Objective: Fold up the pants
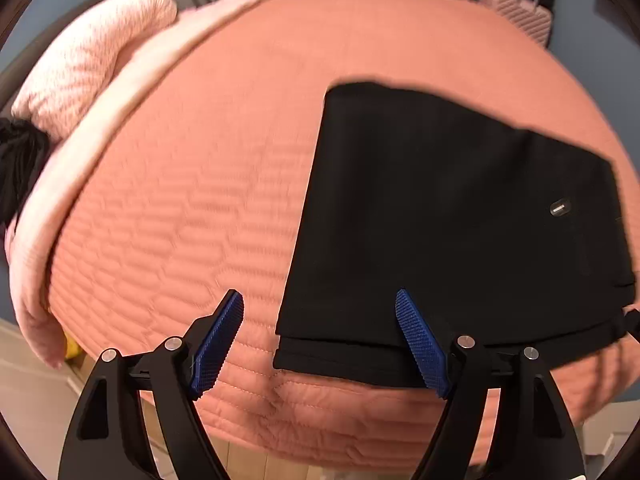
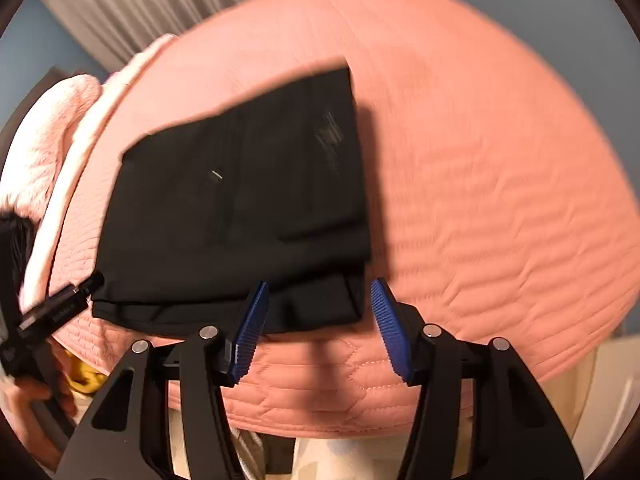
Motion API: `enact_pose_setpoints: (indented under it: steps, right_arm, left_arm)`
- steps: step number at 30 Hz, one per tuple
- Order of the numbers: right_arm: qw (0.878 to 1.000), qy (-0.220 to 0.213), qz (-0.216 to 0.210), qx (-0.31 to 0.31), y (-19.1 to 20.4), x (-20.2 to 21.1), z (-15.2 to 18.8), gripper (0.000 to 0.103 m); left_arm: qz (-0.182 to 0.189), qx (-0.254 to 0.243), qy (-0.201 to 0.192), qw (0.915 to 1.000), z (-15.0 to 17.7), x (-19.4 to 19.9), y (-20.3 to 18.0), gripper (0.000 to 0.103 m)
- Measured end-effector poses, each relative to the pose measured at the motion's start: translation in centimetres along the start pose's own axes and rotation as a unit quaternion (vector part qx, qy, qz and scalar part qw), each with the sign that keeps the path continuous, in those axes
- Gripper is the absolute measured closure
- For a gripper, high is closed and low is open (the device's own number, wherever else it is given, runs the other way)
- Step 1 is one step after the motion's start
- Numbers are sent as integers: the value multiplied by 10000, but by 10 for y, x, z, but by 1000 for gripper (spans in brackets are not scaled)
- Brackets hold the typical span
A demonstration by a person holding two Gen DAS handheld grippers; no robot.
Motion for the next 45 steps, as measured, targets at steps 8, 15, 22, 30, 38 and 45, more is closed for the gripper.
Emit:
enact_pose_setpoints:
  steps: [8, 15, 22, 30, 38, 45]
  right_arm:
    - [9934, -1016, 195, 498, 43, 61, -47, 32]
    - [9897, -1265, 218, 626, 72, 68, -67, 29]
    - [9888, -1314, 316, 638, 77, 65, -81, 27]
    - [9918, -1076, 468, 513, 69, 36, -84, 27]
    - [9923, -958, 559, 560, 69, 25, -82, 27]
    - [9926, -903, 613, 535, 68, 32, -72, 27]
  left_arm:
    - [142, -194, -476, 9986, -23, 61, -30, 26]
    - [273, -206, -728, 9968, -49, 67, -45, 26]
    - [316, -294, -780, 9960, -63, 71, -54, 26]
    - [226, -305, -508, 9980, -67, 48, -51, 26]
    - [279, -152, -334, 9989, -68, 35, -42, 24]
    - [343, -208, -345, 9986, -61, 43, -40, 24]
Point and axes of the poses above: each gripper's, at about its wrist camera, not at the fingertips, and x roughly against the way its jaws point, y to its left, z to its underside, the point moved 10 cm from there along -x, roughly the way its jaws point, and after that the axes turned 4 degrees about -y, right-handed, at the moved point
